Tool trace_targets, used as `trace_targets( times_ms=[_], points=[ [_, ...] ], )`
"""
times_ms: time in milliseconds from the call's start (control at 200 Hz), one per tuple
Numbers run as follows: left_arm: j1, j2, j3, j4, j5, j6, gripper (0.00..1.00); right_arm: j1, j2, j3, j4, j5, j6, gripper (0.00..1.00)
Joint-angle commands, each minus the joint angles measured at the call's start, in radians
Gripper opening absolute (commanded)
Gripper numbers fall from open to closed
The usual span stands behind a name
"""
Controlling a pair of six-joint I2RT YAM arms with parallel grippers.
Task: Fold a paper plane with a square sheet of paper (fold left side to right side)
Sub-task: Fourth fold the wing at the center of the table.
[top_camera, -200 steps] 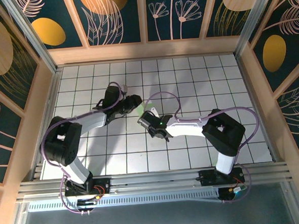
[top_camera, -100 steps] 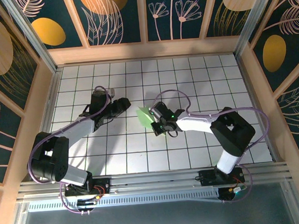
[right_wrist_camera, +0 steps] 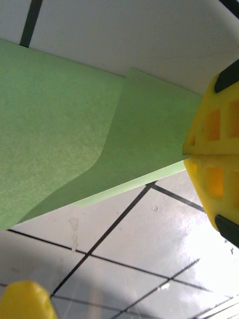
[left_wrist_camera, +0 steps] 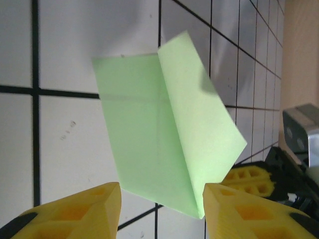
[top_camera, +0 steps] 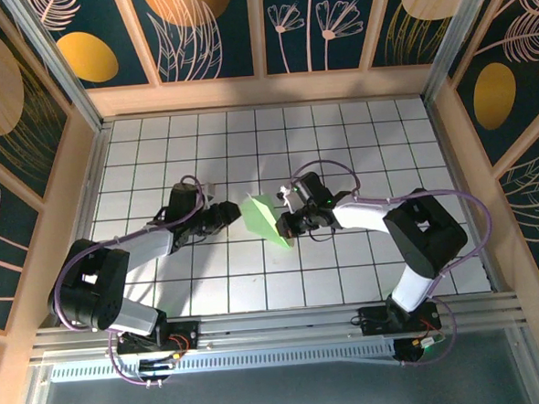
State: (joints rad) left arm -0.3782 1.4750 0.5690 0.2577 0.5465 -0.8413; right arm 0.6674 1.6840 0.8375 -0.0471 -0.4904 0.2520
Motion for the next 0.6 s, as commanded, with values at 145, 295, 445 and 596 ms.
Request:
trace_targets(
  times_ms=[145, 295, 445, 596],
  points=[
    [-0.082, 0.049, -0.006, 0.121, 0.016, -0.069, 0.46, -0.028, 0.041, -0.022, 0.081, -0.144, 0.043, 0.00],
    [-0.099, 0.086, -0.003, 0.152, 0.002, -0.095, 0.46, -0.029, 0.057, -0.031, 0.096, -0.144, 0.052, 0.00],
    [-0.111, 0.112, 0.011, 0.164, -0.003, -0.103, 0.46, -0.032, 0.071, -0.034, 0.107, -0.143, 0.053, 0.00],
    [-0.122, 0.133, 0.017, 0.166, -0.012, -0.109, 0.46, -0.032, 0.080, -0.040, 0.123, -0.152, 0.060, 0.00]
  ],
)
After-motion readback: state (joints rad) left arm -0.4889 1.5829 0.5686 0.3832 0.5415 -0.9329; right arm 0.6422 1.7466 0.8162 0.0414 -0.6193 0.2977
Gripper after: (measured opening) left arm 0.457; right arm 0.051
